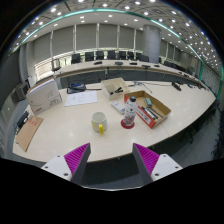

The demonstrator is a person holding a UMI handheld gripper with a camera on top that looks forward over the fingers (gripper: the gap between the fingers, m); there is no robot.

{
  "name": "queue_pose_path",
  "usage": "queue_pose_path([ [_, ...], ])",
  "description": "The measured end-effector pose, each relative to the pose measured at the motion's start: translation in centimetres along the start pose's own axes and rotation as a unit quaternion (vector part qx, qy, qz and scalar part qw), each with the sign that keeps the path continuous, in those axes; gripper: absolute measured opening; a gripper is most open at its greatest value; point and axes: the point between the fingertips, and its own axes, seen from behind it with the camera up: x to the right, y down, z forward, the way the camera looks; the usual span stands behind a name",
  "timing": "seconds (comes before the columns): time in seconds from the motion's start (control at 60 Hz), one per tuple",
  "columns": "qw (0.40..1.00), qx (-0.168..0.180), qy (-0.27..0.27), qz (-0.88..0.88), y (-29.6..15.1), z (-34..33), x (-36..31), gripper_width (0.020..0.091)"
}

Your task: Pour water

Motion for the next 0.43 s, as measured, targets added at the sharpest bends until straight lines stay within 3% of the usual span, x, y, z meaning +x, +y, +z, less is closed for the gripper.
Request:
queue_pose_path([
  [0.433,0.999,0.006,0.024,-0.029,1.1,-2.6,-1.8,0.0864],
])
